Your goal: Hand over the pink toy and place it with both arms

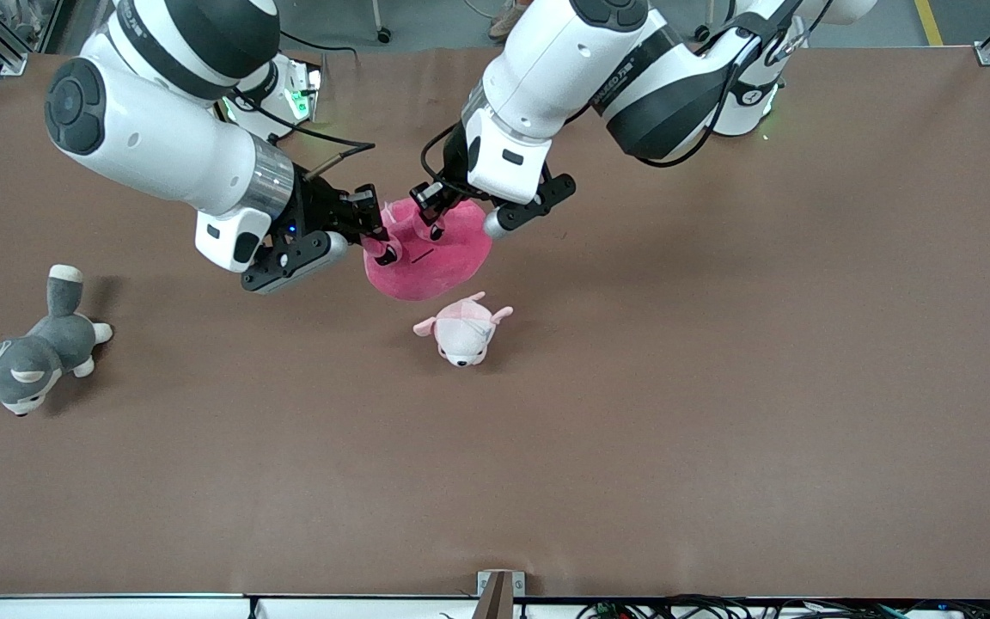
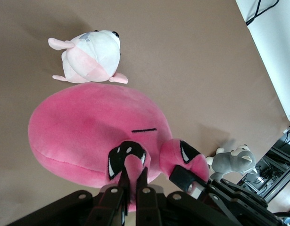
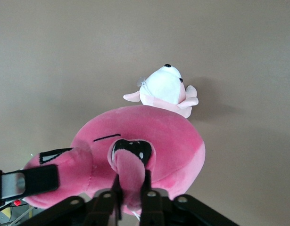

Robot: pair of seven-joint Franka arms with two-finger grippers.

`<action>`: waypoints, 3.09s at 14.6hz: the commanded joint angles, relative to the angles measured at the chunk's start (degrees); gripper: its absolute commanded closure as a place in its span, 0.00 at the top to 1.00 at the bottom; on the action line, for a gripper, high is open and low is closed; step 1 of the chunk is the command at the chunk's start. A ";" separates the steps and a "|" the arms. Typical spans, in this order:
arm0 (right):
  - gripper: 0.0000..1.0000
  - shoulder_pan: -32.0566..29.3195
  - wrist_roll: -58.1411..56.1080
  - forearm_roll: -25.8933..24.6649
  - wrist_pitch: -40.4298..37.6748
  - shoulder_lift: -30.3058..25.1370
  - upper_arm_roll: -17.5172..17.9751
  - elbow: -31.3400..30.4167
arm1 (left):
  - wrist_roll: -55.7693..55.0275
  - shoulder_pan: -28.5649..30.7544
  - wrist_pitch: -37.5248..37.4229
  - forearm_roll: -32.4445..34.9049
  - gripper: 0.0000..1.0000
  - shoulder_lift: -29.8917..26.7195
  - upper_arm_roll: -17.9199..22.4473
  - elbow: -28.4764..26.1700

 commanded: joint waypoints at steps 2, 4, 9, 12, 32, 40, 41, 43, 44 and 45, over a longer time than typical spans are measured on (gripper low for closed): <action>0.00 0.41 0.64 -0.74 -0.05 0.36 -0.16 0.41 | -0.71 -0.11 -0.76 0.24 0.04 0.07 0.05 0.88; 0.00 0.24 0.55 -0.74 -0.31 0.36 -0.16 0.41 | -0.71 -0.02 -0.77 0.24 0.31 -0.11 0.05 0.88; 0.00 0.32 0.64 -0.74 -1.80 0.01 -0.16 0.41 | 0.17 0.59 -7.51 6.38 1.00 -1.07 1.36 0.53; 0.00 -1.86 0.02 -0.83 -4.70 -0.52 -0.77 0.50 | 4.81 4.53 -12.96 9.82 1.00 -1.60 1.63 0.36; 0.00 -30.26 -23.70 -1.79 -4.44 11.69 -0.60 -0.03 | 66.77 40.76 -36.45 15.72 1.00 -10.29 1.72 0.27; 0.00 -31.41 -27.75 1.19 -4.71 15.82 -0.60 -0.55 | 76.79 29.08 -35.57 9.58 1.00 -21.28 19.62 -8.77; 0.00 -31.49 -27.75 1.28 -5.06 16.26 -0.60 -0.55 | 78.20 27.07 -35.31 8.43 1.00 -22.94 22.43 -10.87; 0.00 -31.58 -27.93 1.46 -5.06 16.70 -0.60 -0.55 | 78.39 22.94 -33.91 8.15 1.00 -26.54 26.23 -15.62; 0.00 -31.76 -27.93 1.37 -5.06 16.79 -0.60 -0.55 | 78.48 22.83 -33.73 8.15 1.00 -27.52 26.33 -16.86; 0.00 -31.84 -28.02 1.37 -5.06 16.97 -0.60 -0.64 | 78.91 23.18 -33.72 8.07 1.00 -27.88 26.24 -17.57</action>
